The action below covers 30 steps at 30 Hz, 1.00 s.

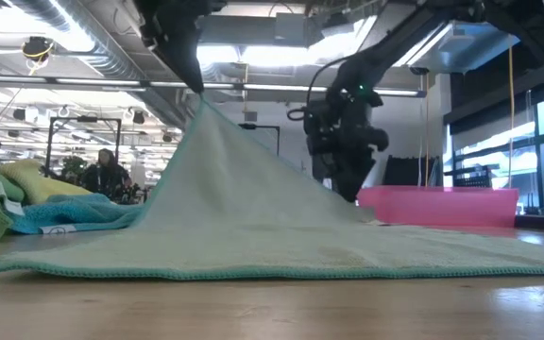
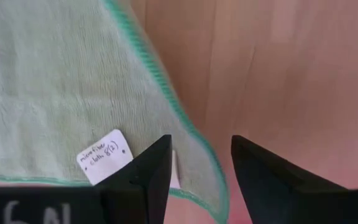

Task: Fold microfiber towels
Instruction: Fold the light green towel

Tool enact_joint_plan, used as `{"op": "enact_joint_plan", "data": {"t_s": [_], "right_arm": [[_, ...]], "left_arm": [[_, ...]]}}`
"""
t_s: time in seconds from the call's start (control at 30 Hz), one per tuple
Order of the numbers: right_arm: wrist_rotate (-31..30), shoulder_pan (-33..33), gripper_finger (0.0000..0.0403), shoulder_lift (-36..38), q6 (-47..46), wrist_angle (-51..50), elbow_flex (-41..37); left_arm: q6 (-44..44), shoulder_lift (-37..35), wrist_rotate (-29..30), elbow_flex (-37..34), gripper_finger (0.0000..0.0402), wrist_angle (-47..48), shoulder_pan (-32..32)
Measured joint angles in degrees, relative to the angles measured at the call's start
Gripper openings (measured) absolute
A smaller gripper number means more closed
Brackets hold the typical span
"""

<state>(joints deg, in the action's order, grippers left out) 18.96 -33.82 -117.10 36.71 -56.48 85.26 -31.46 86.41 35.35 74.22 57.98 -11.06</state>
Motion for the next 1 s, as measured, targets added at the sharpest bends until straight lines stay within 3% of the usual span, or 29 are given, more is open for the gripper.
{"op": "enact_joint_plan", "data": {"t_s": [0.37,0.5,0.7,1.0], "right_arm": [[-2.8,0.0,0.0160,0.0,-0.4,-2.6,-0.9],[-6.6,0.0,0.0122,0.0,-0.6,-5.2,0.0],[-6.9,0.1,0.0014,0.0,-3.5,-11.5,2.2],[-3.0,1.6,0.0006,0.0,-7.9,-21.4,6.3]], "left_arm": [[-1.6,0.0,0.6,0.0,0.0000,2.6,-1.7],[-1.6,0.0,1.0,0.0,0.0000,3.4,-1.7],[-1.6,0.0,1.2,0.0,0.0000,3.5,-1.7],[1.2,0.0,1.9,0.0,0.0000,4.0,-1.3]]}}
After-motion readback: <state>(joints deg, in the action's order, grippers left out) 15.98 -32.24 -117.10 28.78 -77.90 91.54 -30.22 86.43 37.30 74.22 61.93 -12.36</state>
